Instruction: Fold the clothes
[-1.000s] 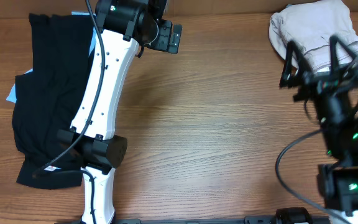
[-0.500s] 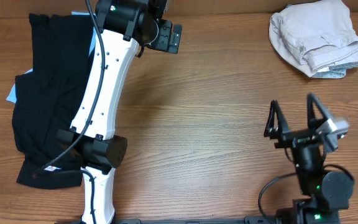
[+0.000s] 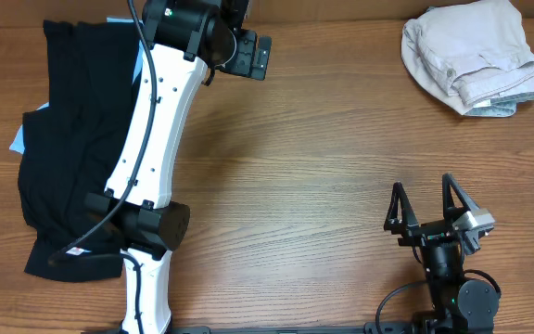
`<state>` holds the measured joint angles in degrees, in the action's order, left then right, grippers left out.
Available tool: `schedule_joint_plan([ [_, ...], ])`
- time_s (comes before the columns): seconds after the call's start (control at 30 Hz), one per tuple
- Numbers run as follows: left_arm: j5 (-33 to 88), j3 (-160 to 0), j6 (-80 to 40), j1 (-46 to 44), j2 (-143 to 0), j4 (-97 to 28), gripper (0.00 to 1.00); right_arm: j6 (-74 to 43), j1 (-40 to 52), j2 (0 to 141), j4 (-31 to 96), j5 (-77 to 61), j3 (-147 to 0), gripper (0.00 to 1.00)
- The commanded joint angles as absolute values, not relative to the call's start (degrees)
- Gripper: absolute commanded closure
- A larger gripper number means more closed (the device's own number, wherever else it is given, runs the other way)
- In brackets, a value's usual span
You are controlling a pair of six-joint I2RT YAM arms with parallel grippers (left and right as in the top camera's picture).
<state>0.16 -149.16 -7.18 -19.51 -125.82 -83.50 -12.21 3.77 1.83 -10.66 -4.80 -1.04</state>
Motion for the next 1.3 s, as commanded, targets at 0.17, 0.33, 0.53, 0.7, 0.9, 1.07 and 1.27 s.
schedule_joint_plan([
  [0.17, -0.21, -148.94, -7.75, -20.27, -126.32, -83.31, 0.00, -12.49, 3.46, 0.14, -5.91, -3.73, -0.45, 0.00],
  [0.33, -0.21, -148.94, -7.75, -20.27, -126.32, -83.31, 0.00, -12.49, 3.46, 0.12, 2.50, -7.27, -0.45, 0.00],
  [0.53, -0.21, -148.94, -7.75, -20.27, -126.32, -83.31, 0.00, -12.01, 3.38, 0.14, 4.29, -5.91, -0.45, 0.00],
  [0.7, -0.21, -148.94, -7.75, -20.27, -126.32, -83.31, 0.00, -12.03, 2.87, 0.16, 4.38, -5.63, -0.47, 0.00],
  [0.9, -0.21, -148.94, -7.75, -20.27, -126.32, -83.31, 0.00, -12.03, 2.87, 0.16, 4.38, -5.63, -0.47, 0.00],
  [1.07, -0.21, -148.94, -7.75, -20.27, -126.32, -83.31, 0.00, -12.03, 2.87, 0.16, 4.36, -5.63, -0.47, 0.00],
  [1.27, -0.21, -148.94, -7.75, -20.27, -126.32, -83.31, 0.00, -12.03, 2.87, 0.16, 4.36, -5.63, -0.47, 0.00],
])
